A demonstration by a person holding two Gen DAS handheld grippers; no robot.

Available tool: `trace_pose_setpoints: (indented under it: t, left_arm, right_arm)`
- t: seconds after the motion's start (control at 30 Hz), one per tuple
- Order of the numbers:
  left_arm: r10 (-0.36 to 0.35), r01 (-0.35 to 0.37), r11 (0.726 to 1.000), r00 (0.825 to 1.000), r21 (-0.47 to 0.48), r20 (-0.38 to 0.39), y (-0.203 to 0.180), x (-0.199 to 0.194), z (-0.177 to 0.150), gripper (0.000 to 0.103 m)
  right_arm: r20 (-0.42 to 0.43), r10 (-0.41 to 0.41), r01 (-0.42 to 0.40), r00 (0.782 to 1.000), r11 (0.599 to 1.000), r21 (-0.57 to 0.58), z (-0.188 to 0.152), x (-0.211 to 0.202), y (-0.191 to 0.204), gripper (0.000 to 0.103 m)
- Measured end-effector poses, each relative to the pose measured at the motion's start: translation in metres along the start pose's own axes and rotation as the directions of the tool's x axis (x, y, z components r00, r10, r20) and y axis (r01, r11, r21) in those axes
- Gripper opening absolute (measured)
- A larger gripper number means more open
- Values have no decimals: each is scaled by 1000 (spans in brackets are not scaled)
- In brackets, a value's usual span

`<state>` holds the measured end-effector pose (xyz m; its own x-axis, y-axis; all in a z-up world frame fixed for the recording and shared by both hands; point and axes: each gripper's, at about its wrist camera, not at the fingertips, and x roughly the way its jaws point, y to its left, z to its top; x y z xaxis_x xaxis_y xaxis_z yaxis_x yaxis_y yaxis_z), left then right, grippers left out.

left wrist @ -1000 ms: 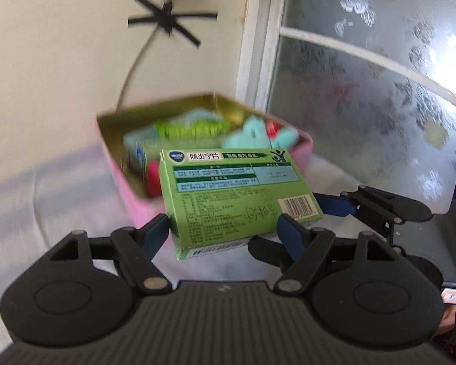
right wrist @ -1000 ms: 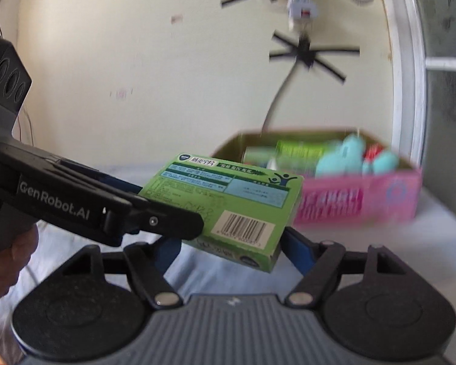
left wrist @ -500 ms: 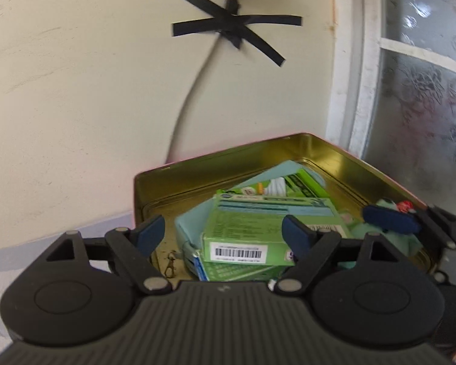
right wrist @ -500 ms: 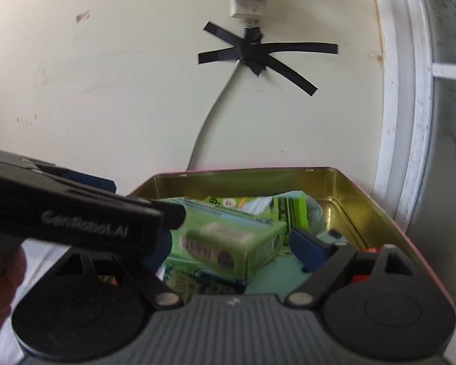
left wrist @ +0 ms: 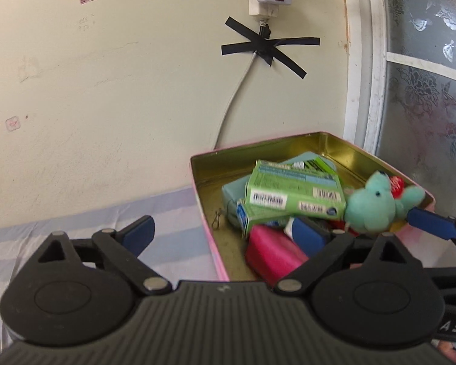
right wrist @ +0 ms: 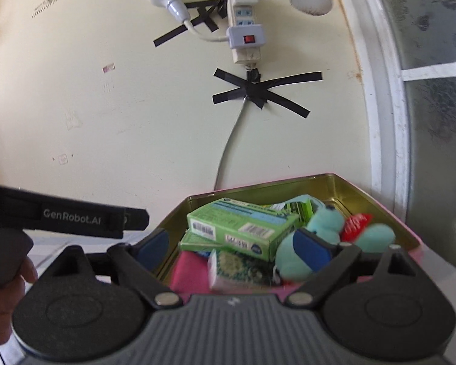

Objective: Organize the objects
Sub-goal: 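Withdraw both grippers from the pink tin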

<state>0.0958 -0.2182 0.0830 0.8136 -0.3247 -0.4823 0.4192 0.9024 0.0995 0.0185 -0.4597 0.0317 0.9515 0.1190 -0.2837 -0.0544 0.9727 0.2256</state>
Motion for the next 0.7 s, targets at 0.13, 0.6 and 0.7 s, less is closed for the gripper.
trace_pose_setpoints:
  t: [0.13,0.6,0.7]
  left_arm:
    - [-1,1,1000,1000,-8,-18,3,-18,-17,101]
    - [-24,23,999,1000,-35,-11,9,-56,-41,103]
    - [-35,34,999,999,-29,-20,8,-61,-46,103]
  right_arm:
    - [-1,-9,9,1000,1000,26,-13,-27,10,94]
    - [27,-44,42,999,997,70,-10,-75,30,101]
    - [10,-47,46,999,994,101,-11,-79,29,103]
